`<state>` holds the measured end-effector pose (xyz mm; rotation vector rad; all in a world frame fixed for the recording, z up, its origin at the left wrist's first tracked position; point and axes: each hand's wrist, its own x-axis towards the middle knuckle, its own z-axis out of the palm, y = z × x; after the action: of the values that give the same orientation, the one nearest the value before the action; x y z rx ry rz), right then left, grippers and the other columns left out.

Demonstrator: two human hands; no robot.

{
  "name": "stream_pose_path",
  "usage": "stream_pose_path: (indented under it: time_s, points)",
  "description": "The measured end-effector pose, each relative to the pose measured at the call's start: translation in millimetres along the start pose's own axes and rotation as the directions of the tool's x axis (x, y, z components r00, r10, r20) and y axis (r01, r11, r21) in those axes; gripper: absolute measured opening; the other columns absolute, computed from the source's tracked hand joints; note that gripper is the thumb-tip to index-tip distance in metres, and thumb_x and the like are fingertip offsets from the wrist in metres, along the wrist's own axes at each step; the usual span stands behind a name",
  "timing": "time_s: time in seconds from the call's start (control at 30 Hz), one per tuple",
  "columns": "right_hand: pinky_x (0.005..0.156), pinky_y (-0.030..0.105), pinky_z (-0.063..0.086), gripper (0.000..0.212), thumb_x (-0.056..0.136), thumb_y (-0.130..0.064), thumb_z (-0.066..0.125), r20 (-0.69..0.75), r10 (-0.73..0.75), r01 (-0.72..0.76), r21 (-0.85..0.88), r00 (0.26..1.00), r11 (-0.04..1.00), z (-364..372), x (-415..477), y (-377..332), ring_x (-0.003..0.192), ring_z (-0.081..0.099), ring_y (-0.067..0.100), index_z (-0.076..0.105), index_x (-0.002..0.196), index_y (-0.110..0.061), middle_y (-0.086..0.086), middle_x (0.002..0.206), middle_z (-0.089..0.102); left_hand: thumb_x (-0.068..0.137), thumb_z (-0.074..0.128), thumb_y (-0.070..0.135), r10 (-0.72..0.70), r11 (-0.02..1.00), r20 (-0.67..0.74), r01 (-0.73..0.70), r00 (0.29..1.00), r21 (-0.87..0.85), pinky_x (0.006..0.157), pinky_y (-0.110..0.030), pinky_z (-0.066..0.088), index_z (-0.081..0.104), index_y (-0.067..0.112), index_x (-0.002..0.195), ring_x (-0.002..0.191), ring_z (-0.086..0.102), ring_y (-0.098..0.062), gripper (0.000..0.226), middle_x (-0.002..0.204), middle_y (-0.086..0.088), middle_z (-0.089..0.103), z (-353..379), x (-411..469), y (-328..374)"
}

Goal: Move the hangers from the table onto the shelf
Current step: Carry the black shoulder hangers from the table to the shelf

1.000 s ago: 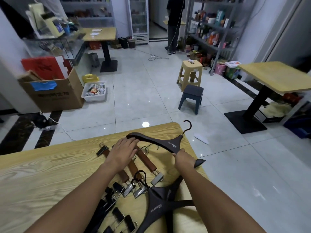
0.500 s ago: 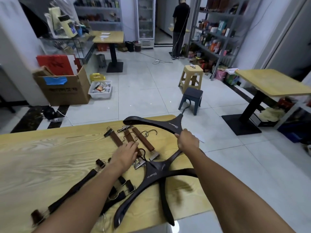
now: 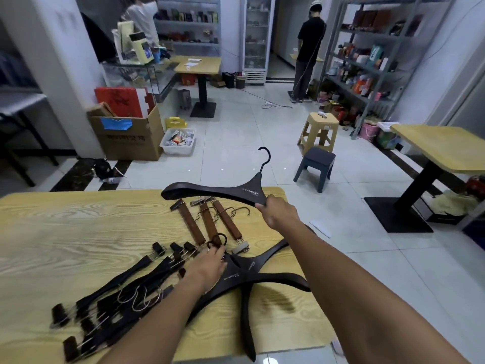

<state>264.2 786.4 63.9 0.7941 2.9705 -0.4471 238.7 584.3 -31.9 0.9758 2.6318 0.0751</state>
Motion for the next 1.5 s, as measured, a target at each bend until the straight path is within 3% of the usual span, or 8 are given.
stream_pose_path:
  time_s: [0.23,0.57,0.73,0.9,1.07,1.27,1.37,1.5]
  points:
    - [0.078,0.038,0.041,0.047,0.100,-0.046,0.035,0.032,-0.116,0.117,-0.032,0.993,0.993,0.0,33.4,33.2,0.103,0.058,0.034,0.050,0.116,-0.004,0.014,0.114,0.060,0.098,0.040,0.042,-0.105,0.994,0.104,0.103,0.989,0.020,0.115,-0.037,0.026,0.013,0.017,0.152,0.141,0.025,-0.028,0.065,0.153,-0.009,0.026,19.9,18.4,35.9]
    - [0.073,0.037,0.039,0.048,0.101,-0.045,0.033,0.102,-0.240,0.242,0.000,0.965,0.970,24.2,53.3,60.7,0.101,0.059,0.034,0.049,0.117,-0.003,0.014,0.113,0.059,0.089,0.051,0.054,-0.249,0.968,0.254,0.246,0.934,0.046,0.109,-0.041,0.033,0.009,0.027,0.151,0.135,0.031,-0.033,0.079,0.150,-0.012,0.027,46.2,32.8,50.0]
    - [0.072,0.035,0.038,0.047,0.101,-0.045,0.033,0.148,-0.256,0.259,-0.003,0.955,0.966,38.7,51.7,75.6,0.098,0.059,0.034,0.048,0.115,-0.003,0.013,0.110,0.061,0.091,0.056,0.044,-0.354,0.933,0.301,0.359,0.886,0.040,0.106,-0.044,0.036,-0.005,0.030,0.151,0.130,0.037,-0.034,0.087,0.145,-0.014,0.031,69.2,28.8,50.0]
    - [0.070,0.035,0.038,0.046,0.101,-0.046,0.034,0.169,-0.257,0.261,-0.005,0.952,0.965,50.5,52.5,84.5,0.096,0.060,0.033,0.049,0.113,-0.004,0.012,0.107,0.062,0.091,0.060,0.030,-0.460,0.873,0.254,0.486,0.851,-0.044,0.105,-0.041,0.035,-0.006,0.014,0.151,0.133,0.035,-0.030,0.091,0.148,-0.011,0.030,82.4,29.8,47.4]
    - [0.073,0.037,0.040,0.045,0.101,-0.046,0.034,0.170,-0.265,0.269,-0.004,0.949,0.963,55.8,55.1,87.5,0.097,0.060,0.034,0.049,0.112,-0.005,0.012,0.108,0.061,0.094,0.055,0.029,-0.445,0.890,0.187,0.456,0.876,-0.013,0.100,-0.039,0.039,0.034,0.009,0.135,0.126,0.041,-0.028,0.051,0.135,-0.009,0.040,86.4,35.6,42.0]
    - [0.069,0.036,0.040,0.045,0.101,-0.045,0.033,0.165,-0.305,0.311,-0.013,0.938,0.950,43.1,52.0,67.1,0.090,0.059,0.031,0.049,0.112,-0.005,0.012,0.105,0.061,0.096,0.050,0.027,-0.359,0.920,0.137,0.375,0.923,-0.116,0.091,-0.044,0.048,0.041,0.006,0.120,0.103,0.055,-0.031,0.033,0.122,-0.013,0.042,66.9,16.7,28.4]
    - [0.073,0.037,0.041,0.045,0.101,-0.046,0.033,0.140,-0.351,0.354,-0.002,0.926,0.935,28.5,43.4,45.9,0.096,0.060,0.034,0.050,0.111,-0.005,0.013,0.108,0.061,0.096,0.050,0.033,-0.388,0.890,0.087,0.397,0.918,-0.226,0.094,-0.042,0.047,0.041,0.006,0.121,0.106,0.056,-0.032,0.038,0.126,-0.014,0.044,43.5,-0.3,24.7]
    - [0.078,0.038,0.042,0.045,0.101,-0.045,0.034,0.103,-0.398,0.398,0.022,0.912,0.917,4.2,22.2,14.5,0.105,0.059,0.036,0.051,0.113,-0.005,0.014,0.114,0.060,0.090,0.054,0.048,-0.436,0.835,-0.002,0.404,0.900,-0.373,0.099,-0.036,0.044,0.037,0.007,0.133,0.116,0.052,-0.028,0.062,0.133,-0.015,0.046,2.4,-31.0,20.3]
